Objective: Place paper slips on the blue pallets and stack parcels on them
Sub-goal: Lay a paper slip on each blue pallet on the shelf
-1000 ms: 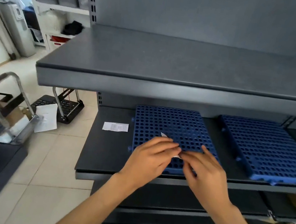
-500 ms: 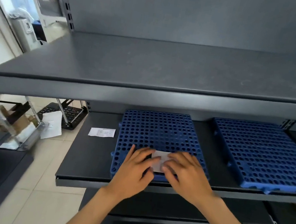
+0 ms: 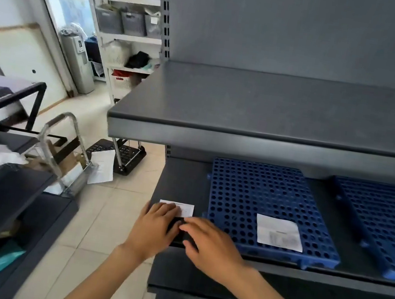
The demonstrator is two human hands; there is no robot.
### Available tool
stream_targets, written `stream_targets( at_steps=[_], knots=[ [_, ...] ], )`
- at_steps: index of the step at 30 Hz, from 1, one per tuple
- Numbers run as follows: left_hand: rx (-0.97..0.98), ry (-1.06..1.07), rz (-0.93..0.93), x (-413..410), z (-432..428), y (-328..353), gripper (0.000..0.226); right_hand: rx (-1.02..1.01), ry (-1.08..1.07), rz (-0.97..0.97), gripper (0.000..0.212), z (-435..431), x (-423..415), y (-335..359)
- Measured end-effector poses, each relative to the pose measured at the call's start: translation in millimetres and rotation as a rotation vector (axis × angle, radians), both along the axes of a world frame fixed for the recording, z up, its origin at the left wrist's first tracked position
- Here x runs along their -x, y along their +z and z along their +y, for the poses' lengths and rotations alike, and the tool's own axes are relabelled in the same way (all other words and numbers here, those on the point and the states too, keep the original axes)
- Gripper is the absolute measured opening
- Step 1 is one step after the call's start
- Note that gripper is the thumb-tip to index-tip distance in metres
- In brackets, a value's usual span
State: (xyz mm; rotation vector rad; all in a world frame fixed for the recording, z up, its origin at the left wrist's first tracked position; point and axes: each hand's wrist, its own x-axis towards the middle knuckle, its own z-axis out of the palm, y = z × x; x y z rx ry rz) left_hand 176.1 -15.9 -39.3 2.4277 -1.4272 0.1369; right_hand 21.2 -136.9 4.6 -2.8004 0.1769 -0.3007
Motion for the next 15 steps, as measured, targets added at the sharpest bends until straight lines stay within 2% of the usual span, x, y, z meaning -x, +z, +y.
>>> stream_targets(
  at_steps=[2,4,6,10,15],
  knots=[
    [0.089,-0.050,0.035,17,35,2,0.036,0.027,-0.006,-0.030,0.046,28,-7,-19],
    [0.119,-0.062,0.083,24,62,3,0.037,0.108,-0.042,-0.009,0.062,49,-12,-38],
    [0.120,-0.077,0.099,24,82,0,0.040,0.183,-0.073,0.010,0.068,65,-17,-52],
    [0.130,-0.147,0.076,18,98,-9,0.044,0.248,-0.119,-0.076,0.059,79,-19,-61],
    [0.233,-0.202,0.006,19,85,-17,0.041,0.214,-0.197,-0.133,0.046,80,-8,-57]
  ],
)
